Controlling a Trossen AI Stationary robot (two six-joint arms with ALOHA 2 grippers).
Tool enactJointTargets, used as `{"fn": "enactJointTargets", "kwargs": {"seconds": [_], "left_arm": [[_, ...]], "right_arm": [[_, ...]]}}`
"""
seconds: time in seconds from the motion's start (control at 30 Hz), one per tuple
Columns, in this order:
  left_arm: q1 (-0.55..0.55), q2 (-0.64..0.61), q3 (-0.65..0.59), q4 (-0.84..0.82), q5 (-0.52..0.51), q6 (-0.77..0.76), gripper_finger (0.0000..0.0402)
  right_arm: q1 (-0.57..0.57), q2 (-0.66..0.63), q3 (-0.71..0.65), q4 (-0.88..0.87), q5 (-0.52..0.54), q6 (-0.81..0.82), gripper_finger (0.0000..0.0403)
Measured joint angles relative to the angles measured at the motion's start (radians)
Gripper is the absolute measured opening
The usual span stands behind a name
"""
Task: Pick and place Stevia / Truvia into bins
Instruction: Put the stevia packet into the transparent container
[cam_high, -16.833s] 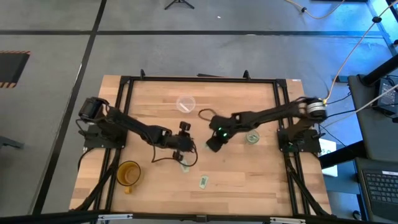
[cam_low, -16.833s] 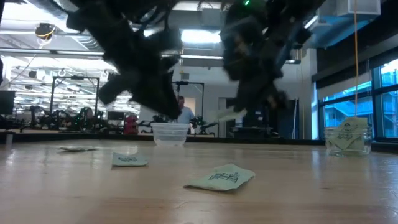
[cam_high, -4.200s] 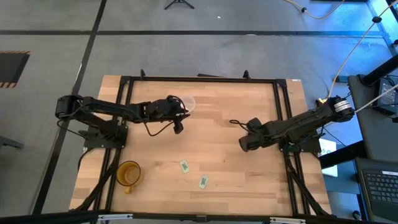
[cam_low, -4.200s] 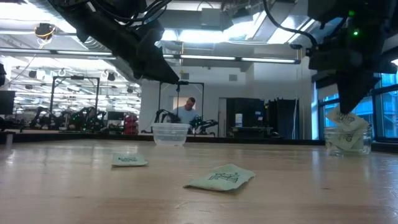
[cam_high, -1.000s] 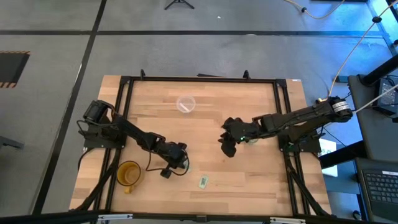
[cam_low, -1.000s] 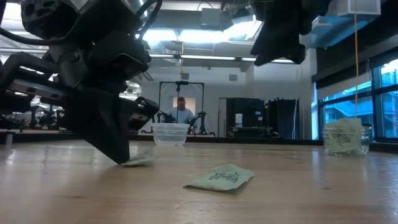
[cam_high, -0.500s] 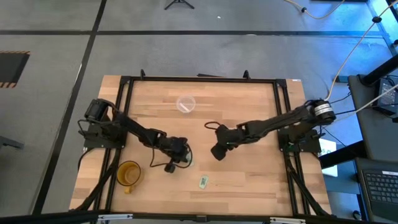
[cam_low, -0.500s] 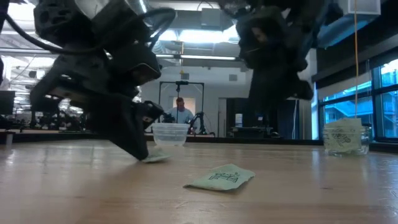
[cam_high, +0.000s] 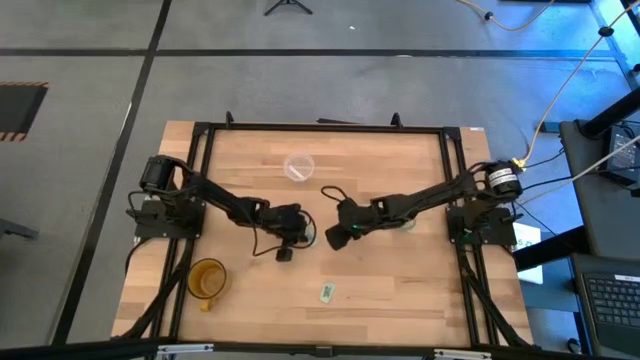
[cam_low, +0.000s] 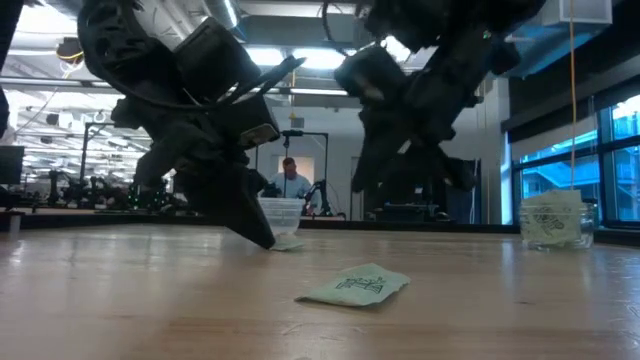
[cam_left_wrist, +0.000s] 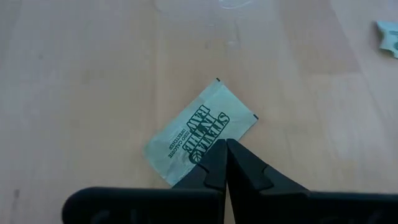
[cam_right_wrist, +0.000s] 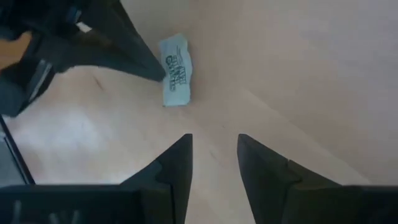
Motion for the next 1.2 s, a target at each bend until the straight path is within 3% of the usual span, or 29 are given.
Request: {"fn": "enactJointTargets", "kwargs": {"seconds": [0.37, 0.7, 0.93, 1.2], "left_arm": [[0.003, 0.007, 0.001, 0.021, -0.045, 0.0, 0.0002], [-0.009, 0.113, 0.011, 0.169, -0.045, -0.057, 0.0002], [-0.012, 0.146, 0.044, 0.166, -0.036, -0.056, 0.0002], [-0.011, 0.146, 0.045, 0.158, -0.035, -0.052, 0.0002]], "right_arm": [[-0.047, 0.122, 0.002, 0.258, -0.07, 0.071, 0.0129], [-0.047, 0.188, 0.002, 0.264, -0.103, 0.129, 0.0129], [-0.047, 0.195, 0.002, 0.268, -0.108, 0.129, 0.0128], [-0.048, 0.197, 0.002, 0.259, -0.127, 0.117, 0.0069]]}}
